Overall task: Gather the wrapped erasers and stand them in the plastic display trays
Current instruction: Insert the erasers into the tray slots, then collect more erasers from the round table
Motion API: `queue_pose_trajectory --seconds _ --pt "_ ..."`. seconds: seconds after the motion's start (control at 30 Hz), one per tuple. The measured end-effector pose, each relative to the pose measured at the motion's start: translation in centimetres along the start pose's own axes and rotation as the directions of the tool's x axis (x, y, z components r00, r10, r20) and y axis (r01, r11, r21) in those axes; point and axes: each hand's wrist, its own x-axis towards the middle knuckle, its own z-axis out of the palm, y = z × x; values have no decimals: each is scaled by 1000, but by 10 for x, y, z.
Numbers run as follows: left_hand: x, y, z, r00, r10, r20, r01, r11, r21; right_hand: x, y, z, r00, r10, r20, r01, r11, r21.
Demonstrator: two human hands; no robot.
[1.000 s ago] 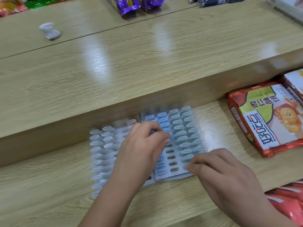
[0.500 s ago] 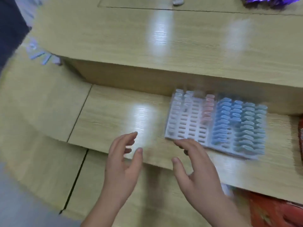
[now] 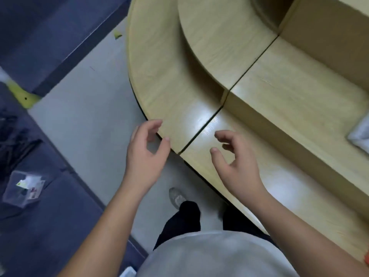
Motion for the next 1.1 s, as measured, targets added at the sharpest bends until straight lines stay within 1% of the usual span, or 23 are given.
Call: queue_pose_trajectory --seconds 0.1,0.2,0.33,0.43,0.57,0.67,0.77,0.9,1.0,1.1 --pt "6 -24 -59 1000 4 -19 -3 1000 24 7 -30 57 999 -24 46 23 1000 20" --pt "15 -38 -100 1000 -10 -14 11 1000 25 15 -54 97 998 -27 62 24 999 44" --pt "44 -51 -135 998 -48 -41 48 999 -15 42 -75 133 997 -34 74 27 995 92" --pt "84 -55 -151 997 -72 -22 70 996 -59 78 -85 150 998 -27 59 21 995 99" --pt "157 -62 -172 993 -107 57 113 988 -107 140 -97 175 999 11 38 -16 992 127" --pt "220 -62 -189 982 -126 144 139 986 -87 190 -107 194 996 64 55 -72 986 149" --pt "277 -55 -208 972 -130 195 143 988 -52 235 -125 207 996 76 43 -80 991 104" --pt "352 -46 -226 958 -113 264 121 993 -12 291 -151 220 995 91 -48 -89 995 45" --pt "414 -43 -230 933 -88 348 90 996 12 328 -160 233 980 156 -124 -148 987 68" --pt "481 -44 -233 893 -37 449 26 999 31 366 -168 255 945 238 -225 -219 970 108"
